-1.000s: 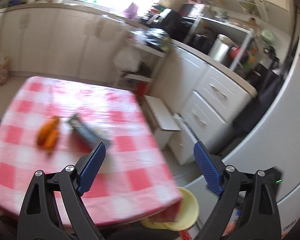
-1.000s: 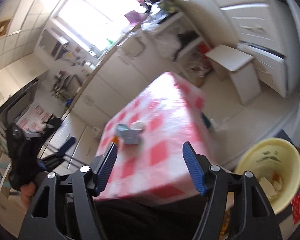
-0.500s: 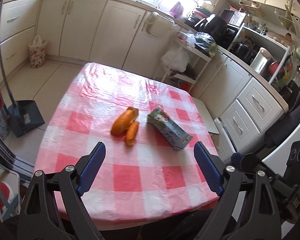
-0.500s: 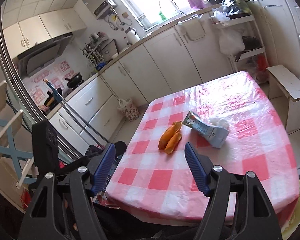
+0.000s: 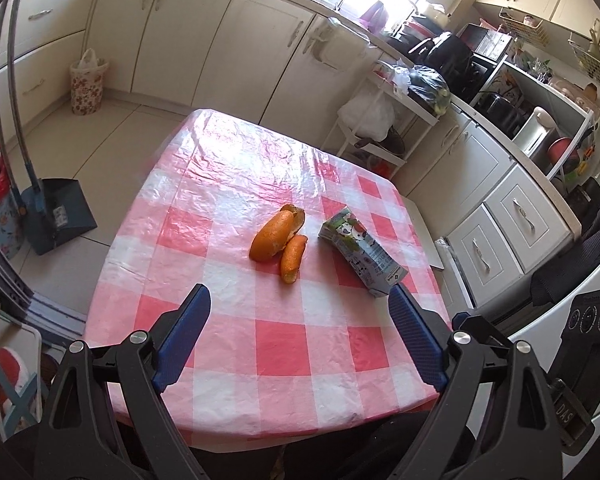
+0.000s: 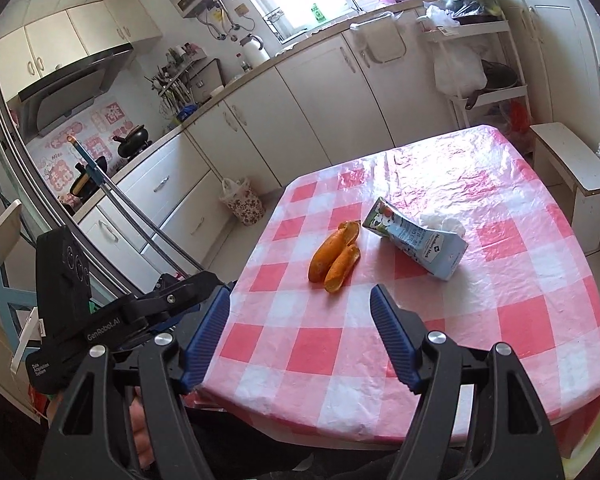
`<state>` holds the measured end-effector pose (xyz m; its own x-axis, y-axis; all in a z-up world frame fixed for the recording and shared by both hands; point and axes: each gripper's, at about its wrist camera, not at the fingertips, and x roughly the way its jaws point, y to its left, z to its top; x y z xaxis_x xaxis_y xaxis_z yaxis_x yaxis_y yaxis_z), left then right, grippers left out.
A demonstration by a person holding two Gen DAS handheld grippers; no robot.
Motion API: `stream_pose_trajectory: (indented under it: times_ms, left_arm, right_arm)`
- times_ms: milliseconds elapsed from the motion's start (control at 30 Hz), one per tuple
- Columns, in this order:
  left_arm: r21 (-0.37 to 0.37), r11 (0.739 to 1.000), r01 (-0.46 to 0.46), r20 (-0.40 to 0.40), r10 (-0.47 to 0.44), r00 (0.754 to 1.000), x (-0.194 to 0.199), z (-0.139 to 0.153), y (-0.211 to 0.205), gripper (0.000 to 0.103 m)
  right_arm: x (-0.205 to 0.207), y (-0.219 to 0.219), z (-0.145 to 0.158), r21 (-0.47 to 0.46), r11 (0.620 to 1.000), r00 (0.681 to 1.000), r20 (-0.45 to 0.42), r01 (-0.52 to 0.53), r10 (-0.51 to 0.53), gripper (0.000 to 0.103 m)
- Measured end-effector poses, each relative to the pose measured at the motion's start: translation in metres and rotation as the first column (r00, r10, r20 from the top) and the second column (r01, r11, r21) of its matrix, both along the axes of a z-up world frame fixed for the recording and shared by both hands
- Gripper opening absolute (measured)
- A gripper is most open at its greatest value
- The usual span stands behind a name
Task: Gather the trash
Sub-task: 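Move both open grippers back over the table toward the peels and carton, then grasp an orange peel with the left gripper while the right grasps the juice carton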
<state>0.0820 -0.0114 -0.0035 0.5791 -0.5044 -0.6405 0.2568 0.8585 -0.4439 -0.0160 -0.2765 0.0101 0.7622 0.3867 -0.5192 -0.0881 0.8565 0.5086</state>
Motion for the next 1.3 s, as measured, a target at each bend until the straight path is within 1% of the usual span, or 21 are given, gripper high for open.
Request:
stream_pose_trajectory:
  times_ms: [300,633,733,900,967,1100,1200,1300]
  left_arm:
    - [0.002,1.0,-0.008,-0.01,0.008,1.0,-0.001,-0.001,0.004,0.088]
    - [0.008,1.0,-0.016,-0.024,0.016,1.0,0.0,-0.006,0.007,0.088]
    - [0.014,1.0,-0.025,-0.028,0.026,0.999,0.001,-0.009,0.014,0.088]
    - [0.047,0.997,-0.053,-0.047,0.056,0.997,0.008,-0.017,0.035,0.088]
    - [0.061,0.996,-0.061,-0.058,0.064,0.996,0.014,-0.02,0.041,0.088]
    - [0.103,0.993,-0.054,-0.072,0.061,0.996,0.027,-0.023,0.041,0.088]
    - [0.153,0.988,0.007,-0.087,0.006,0.996,0.046,-0.03,0.02,0.088]
    - [0.218,0.975,0.052,-0.084,-0.034,0.996,0.067,-0.035,-0.004,0.088]
  right_arm:
    - [0.0,-0.003,-0.002,0.019,1.0,1.0,-0.009,0.007,-0.007,0.071]
    - [0.0,-0.004,-0.002,0.009,1.0,1.0,-0.007,0.004,-0.004,0.072]
    - [0.0,-0.008,-0.002,0.015,1.0,1.0,-0.013,0.01,-0.01,0.072]
    - [0.001,-0.026,0.003,0.038,0.999,0.999,-0.015,0.037,-0.036,0.072]
    - [0.005,-0.032,0.004,0.005,0.998,0.998,-0.02,0.055,-0.055,0.073]
    - [0.028,-0.04,0.004,-0.09,0.994,0.995,-0.071,0.067,-0.073,0.075]
    - [0.053,-0.039,-0.002,-0.197,0.98,0.992,-0.106,0.04,-0.062,0.075]
    - [0.079,-0.032,-0.017,-0.28,0.96,0.987,-0.155,-0.012,-0.033,0.075]
